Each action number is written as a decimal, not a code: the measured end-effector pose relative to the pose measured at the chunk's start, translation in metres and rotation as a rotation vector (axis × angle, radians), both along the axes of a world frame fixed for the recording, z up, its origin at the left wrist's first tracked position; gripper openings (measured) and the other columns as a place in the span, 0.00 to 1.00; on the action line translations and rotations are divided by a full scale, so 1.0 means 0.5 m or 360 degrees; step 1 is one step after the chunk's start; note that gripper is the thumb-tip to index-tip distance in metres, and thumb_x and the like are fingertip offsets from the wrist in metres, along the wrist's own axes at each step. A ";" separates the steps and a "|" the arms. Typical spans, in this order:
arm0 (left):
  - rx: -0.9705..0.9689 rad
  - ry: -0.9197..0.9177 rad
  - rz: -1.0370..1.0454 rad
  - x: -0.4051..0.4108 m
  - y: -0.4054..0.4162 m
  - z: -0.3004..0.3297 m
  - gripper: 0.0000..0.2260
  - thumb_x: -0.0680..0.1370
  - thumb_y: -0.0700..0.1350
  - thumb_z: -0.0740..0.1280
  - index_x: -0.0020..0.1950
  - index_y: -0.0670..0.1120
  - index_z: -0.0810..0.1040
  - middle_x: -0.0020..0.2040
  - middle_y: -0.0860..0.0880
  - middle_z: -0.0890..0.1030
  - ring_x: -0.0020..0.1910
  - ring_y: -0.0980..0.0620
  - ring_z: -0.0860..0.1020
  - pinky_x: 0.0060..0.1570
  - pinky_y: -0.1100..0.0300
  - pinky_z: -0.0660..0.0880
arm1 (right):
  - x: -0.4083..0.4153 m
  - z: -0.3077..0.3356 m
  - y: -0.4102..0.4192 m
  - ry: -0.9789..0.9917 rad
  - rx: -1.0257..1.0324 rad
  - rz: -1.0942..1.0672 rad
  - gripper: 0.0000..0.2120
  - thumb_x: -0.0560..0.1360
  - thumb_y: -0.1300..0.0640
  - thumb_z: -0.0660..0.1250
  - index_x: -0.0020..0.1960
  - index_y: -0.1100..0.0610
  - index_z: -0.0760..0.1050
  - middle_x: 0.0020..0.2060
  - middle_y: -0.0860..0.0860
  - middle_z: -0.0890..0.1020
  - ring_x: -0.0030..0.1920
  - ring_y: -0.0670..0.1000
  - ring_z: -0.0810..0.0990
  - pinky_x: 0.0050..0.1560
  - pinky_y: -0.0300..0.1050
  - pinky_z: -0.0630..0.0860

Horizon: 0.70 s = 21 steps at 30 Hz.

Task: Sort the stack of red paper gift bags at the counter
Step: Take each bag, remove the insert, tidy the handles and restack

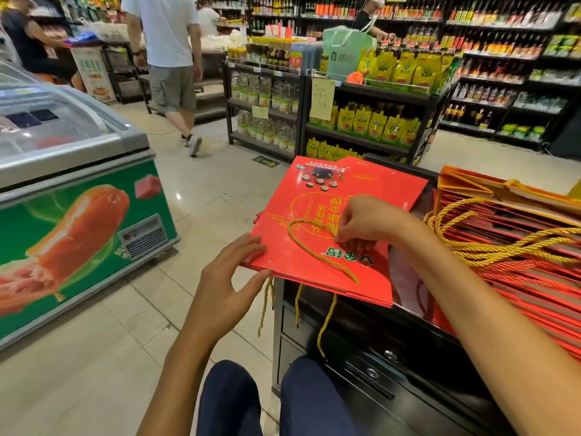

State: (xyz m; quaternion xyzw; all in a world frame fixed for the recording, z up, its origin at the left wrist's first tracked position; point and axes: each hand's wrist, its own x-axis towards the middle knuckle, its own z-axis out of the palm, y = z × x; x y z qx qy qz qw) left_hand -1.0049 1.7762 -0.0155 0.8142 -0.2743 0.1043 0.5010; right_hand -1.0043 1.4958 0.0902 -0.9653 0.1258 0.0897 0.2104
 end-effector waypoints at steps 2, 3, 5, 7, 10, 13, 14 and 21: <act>-0.0019 0.0017 0.0018 -0.001 0.005 0.004 0.17 0.77 0.56 0.72 0.65 0.55 0.82 0.70 0.61 0.77 0.71 0.63 0.72 0.71 0.47 0.73 | -0.003 0.005 0.000 -0.0011 0.0236 -0.0001 0.04 0.74 0.65 0.73 0.40 0.65 0.83 0.33 0.58 0.86 0.32 0.54 0.85 0.31 0.43 0.80; -0.0025 0.0028 0.0016 -0.001 0.006 0.005 0.17 0.76 0.55 0.72 0.65 0.54 0.82 0.70 0.60 0.77 0.71 0.64 0.72 0.71 0.48 0.73 | -0.007 0.011 0.004 -0.0053 0.0360 0.0008 0.04 0.73 0.66 0.72 0.40 0.64 0.83 0.34 0.59 0.86 0.33 0.55 0.85 0.31 0.43 0.79; -0.0041 0.0045 0.0003 -0.002 0.007 0.007 0.17 0.76 0.53 0.74 0.64 0.54 0.83 0.69 0.60 0.78 0.71 0.65 0.72 0.71 0.49 0.73 | -0.016 0.020 0.018 -0.0175 0.0632 0.0043 0.02 0.74 0.68 0.70 0.43 0.66 0.81 0.36 0.60 0.86 0.34 0.55 0.85 0.31 0.43 0.79; -0.0065 0.0055 -0.0008 -0.003 0.007 0.007 0.16 0.76 0.53 0.74 0.64 0.54 0.83 0.68 0.61 0.79 0.70 0.65 0.73 0.71 0.49 0.74 | -0.025 0.024 0.038 -0.0268 0.0866 0.0083 0.01 0.75 0.69 0.69 0.47 0.66 0.78 0.38 0.60 0.87 0.35 0.56 0.85 0.30 0.43 0.77; -0.0108 0.0080 -0.0007 -0.006 0.005 0.008 0.17 0.75 0.55 0.74 0.64 0.54 0.84 0.67 0.60 0.80 0.69 0.66 0.73 0.70 0.50 0.74 | -0.033 0.016 0.069 -0.0341 0.1114 0.0143 0.04 0.76 0.69 0.68 0.47 0.62 0.76 0.40 0.62 0.87 0.34 0.59 0.85 0.30 0.45 0.75; -0.0114 0.0072 -0.0012 -0.008 0.002 0.009 0.17 0.76 0.54 0.74 0.63 0.53 0.84 0.66 0.59 0.81 0.70 0.65 0.74 0.70 0.50 0.75 | -0.036 0.005 0.099 -0.0337 0.1135 0.0253 0.06 0.75 0.71 0.69 0.48 0.62 0.75 0.36 0.63 0.85 0.35 0.61 0.85 0.32 0.46 0.74; -0.0115 0.0061 -0.0012 -0.008 0.002 0.010 0.17 0.76 0.54 0.74 0.63 0.53 0.84 0.66 0.59 0.81 0.70 0.64 0.74 0.69 0.49 0.75 | -0.037 0.002 0.109 -0.0333 0.1126 0.0288 0.07 0.74 0.72 0.69 0.48 0.62 0.76 0.35 0.63 0.85 0.35 0.60 0.84 0.32 0.45 0.74; -0.0108 -0.0002 -0.0030 -0.018 -0.002 0.012 0.12 0.77 0.49 0.74 0.61 0.55 0.84 0.62 0.70 0.77 0.69 0.66 0.73 0.68 0.60 0.75 | -0.045 -0.016 0.142 -0.0392 0.1065 0.0381 0.08 0.73 0.73 0.68 0.48 0.64 0.82 0.35 0.64 0.85 0.36 0.58 0.83 0.35 0.48 0.77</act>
